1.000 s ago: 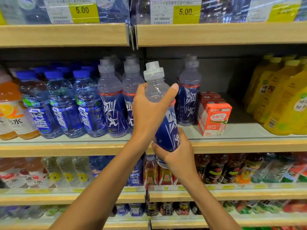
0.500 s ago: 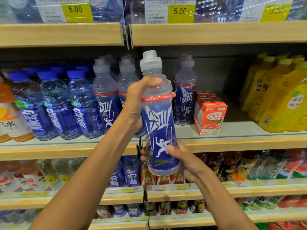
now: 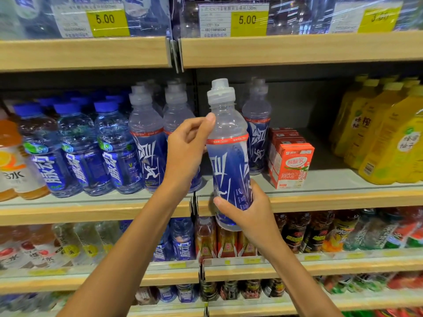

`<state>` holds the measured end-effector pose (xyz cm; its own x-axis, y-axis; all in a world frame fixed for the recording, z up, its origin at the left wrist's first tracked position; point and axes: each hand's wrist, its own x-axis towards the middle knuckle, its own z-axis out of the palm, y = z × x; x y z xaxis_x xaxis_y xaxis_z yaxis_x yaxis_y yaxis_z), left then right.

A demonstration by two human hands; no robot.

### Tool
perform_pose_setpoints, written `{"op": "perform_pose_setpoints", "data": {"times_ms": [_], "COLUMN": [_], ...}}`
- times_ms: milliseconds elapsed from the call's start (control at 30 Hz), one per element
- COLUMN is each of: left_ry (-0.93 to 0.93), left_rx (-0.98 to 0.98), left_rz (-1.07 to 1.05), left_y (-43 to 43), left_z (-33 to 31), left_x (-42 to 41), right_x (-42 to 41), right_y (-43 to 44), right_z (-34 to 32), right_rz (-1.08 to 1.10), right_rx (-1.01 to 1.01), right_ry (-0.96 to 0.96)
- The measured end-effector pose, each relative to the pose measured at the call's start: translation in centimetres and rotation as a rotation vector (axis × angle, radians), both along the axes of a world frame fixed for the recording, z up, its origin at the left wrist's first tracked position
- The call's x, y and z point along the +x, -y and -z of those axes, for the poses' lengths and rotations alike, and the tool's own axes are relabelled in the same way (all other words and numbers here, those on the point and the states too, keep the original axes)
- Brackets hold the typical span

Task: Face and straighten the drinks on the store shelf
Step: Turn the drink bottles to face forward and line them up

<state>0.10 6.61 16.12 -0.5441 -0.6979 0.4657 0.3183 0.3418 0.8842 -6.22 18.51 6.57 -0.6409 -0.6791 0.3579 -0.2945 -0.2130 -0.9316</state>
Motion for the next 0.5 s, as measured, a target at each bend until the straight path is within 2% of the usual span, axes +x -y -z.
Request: {"op": "perform_pose_setpoints", "data": {"times_ms": [167,300,400,500], "left_ry": [-0.065,-0.156,-0.216,-0.219], "left_rx": [-0.015,0.060,0.082,0.149], "left_rz": [-0.079,-0.147,-0.114,0.056], "left_y": [-2.4,-2.9,-2.4,-1.3], "left_z": [-0.1,-0.5,-0.7,-1.0], "left_x": [-1.2,-2.1,-2.1,-1.9], "right_x": [1.0,1.7,1.4,0.0], "right_y": [0.9,1.2,0.8,-0.3], "right_z": [0.4,1.0,0.7,-0.3], "right_rz": [0.217,0.250,0.155,-0.075], "right_rx": [0.041,0.027,-0.007,-0.009], "right_ry": [-0.081,-0.135,-0.128,-0.029]}}
